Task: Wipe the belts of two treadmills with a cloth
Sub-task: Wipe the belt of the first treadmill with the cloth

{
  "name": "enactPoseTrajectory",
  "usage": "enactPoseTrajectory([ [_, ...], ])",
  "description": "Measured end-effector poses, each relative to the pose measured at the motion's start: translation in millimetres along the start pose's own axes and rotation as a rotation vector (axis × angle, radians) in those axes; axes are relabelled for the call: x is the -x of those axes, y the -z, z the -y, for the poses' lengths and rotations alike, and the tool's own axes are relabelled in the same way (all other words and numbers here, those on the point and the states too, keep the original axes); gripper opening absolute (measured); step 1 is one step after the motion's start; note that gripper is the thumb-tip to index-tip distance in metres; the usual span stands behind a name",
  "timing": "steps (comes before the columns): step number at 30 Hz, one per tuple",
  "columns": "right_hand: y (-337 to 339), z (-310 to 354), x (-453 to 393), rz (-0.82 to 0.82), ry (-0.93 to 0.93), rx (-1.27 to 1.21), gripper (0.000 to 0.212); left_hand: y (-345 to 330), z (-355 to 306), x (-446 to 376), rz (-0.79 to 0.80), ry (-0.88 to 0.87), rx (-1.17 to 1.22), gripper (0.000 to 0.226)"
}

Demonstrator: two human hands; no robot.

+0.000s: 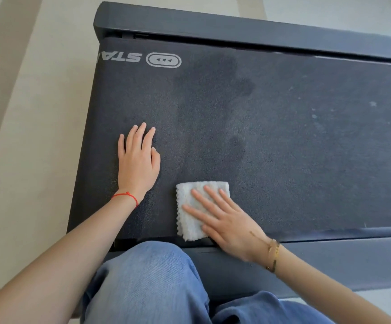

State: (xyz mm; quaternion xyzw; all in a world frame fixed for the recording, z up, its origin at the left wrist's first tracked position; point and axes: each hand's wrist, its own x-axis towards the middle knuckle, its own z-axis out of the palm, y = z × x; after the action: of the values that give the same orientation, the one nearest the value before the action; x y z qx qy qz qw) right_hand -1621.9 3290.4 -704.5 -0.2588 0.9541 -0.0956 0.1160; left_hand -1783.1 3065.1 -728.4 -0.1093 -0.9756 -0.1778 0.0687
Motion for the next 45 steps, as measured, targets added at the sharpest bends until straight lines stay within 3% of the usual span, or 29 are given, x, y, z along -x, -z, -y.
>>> enactPoseTrajectory([
  [4, 19.7, -65.0, -30.5, -0.052, -0.233, 0.055, 0.052, 0.9, 0.4, -0.3, 0.020, 0.005, -0.009, 0.047],
  [8, 42.5, -96.0, -85.2, -0.098, -0.469, -0.073, 0.052, 2.2, 0.4, -0.8, 0.030, 0.015, -0.007, 0.047],
  [14, 13.2, -26.0, -73.5, -0.065, -0.089, 0.015, 0.054, 2.9, -0.2, -0.2, 0.002, 0.003, 0.004, 0.048],
  [17, 17.0, -45.0, -71.3, -0.039, -0.006, 0.024, 0.052, 0.5, 2.1, 0.0, -0.009, -0.007, -0.001, 0.048],
  [20, 37.5, -107.3, -112.3, -0.065, -0.203, 0.107, 0.053, -2.8, 3.3, -1.1, 0.006, 0.003, -0.020, 0.048],
  [22, 58.3, -137.1, -152.7, -0.114, -0.426, -0.019, 0.052, -3.9, 3.9, -2.3, 0.010, 0.013, -0.025, 0.047],
  [24, 69.0, -142.0, -187.0, -0.121, -0.494, -0.067, 0.053, -4.0, 4.0, -3.0, 0.011, 0.016, -0.026, 0.047],
  [29, 54.7, -88.8, -184.8, -0.096, -0.279, 0.022, 0.054, -2.5, 3.1, -2.2, 0.003, 0.002, -0.019, 0.049],
  [35, 17.3, -23.6, -61.3, -0.047, -0.085, -0.016, 0.054, -0.2, 2.6, -0.7, -0.011, -0.007, -0.004, 0.048],
  [38, 9.8, -25.0, -20.6, -0.010, -0.044, 0.010, 0.053, -0.4, 1.8, 0.0, -0.012, -0.006, -0.017, 0.048],
  [40, 15.8, -46.9, -25.2, -0.011, -0.089, 0.059, 0.052, -0.2, 2.0, 0.7, 0.000, -0.004, -0.022, 0.047],
  [43, 37.4, -81.1, -48.1, -0.027, -0.372, -0.001, 0.053, 2.4, 0.9, -0.8, 0.036, 0.002, -0.017, 0.046],
  [45, 40.5, -78.0, -47.4, -0.030, -0.429, -0.036, 0.054, 3.0, 0.1, -1.2, 0.042, 0.002, -0.018, 0.046],
])
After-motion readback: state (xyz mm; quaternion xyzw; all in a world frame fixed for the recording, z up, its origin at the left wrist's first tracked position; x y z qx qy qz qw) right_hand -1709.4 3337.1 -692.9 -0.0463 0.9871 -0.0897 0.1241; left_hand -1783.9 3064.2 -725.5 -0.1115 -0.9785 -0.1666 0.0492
